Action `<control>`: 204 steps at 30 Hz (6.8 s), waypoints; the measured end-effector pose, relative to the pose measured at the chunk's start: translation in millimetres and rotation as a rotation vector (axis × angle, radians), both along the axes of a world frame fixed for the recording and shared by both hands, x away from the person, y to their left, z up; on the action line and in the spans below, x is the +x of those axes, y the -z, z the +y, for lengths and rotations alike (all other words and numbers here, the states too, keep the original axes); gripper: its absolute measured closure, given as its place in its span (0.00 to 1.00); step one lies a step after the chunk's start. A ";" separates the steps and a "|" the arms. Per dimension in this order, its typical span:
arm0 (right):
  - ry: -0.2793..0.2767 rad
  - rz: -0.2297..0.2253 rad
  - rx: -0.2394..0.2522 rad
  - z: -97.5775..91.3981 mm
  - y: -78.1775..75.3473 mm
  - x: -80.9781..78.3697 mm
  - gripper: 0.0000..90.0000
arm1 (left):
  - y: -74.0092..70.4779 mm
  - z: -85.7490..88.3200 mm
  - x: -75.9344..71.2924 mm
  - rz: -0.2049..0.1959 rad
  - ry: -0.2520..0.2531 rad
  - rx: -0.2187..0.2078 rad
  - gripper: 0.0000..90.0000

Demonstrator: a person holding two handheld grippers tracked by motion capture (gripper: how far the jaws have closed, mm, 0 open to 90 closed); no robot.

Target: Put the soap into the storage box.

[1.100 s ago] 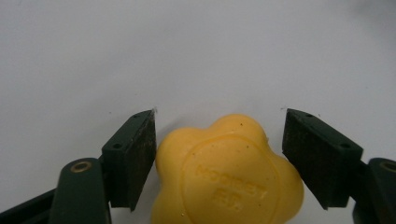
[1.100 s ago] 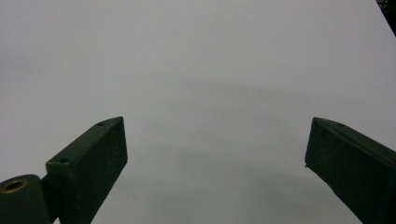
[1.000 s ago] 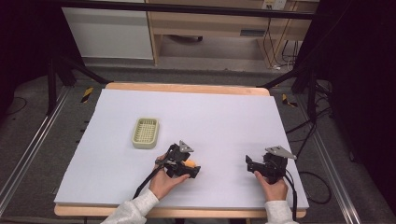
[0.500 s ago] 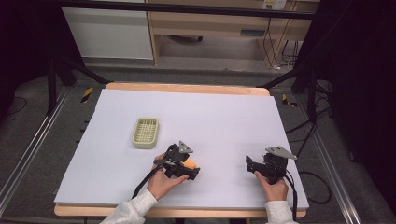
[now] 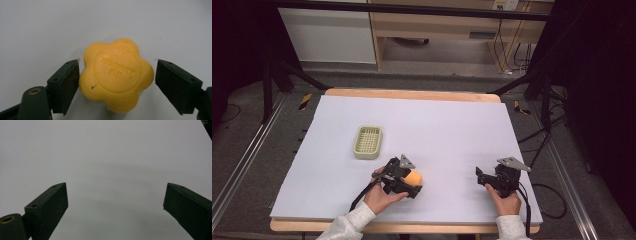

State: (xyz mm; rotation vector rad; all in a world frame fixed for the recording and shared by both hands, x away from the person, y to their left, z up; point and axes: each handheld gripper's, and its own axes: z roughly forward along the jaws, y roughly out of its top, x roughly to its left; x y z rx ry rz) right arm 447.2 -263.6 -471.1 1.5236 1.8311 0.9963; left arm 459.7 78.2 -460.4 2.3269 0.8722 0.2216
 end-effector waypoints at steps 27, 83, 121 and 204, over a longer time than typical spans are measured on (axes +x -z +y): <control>-0.001 0.000 0.002 0.0 0.0 0.3 0.07 | 6.0 1.0 -3.5 -0.021 0.015 0.045 0.24; 0.000 -0.003 0.003 0.3 -0.3 0.7 0.07 | -45.4 60.9 16.5 -0.118 -0.167 -0.073 0.30; -0.004 0.001 -0.001 1.6 0.5 1.9 0.07 | -60.8 116.3 60.6 -0.173 -0.366 -0.114 0.30; 0.003 -0.002 -0.001 -1.3 1.2 -0.2 0.07 | -25.5 190.2 34.6 -0.172 -0.482 -0.189 0.23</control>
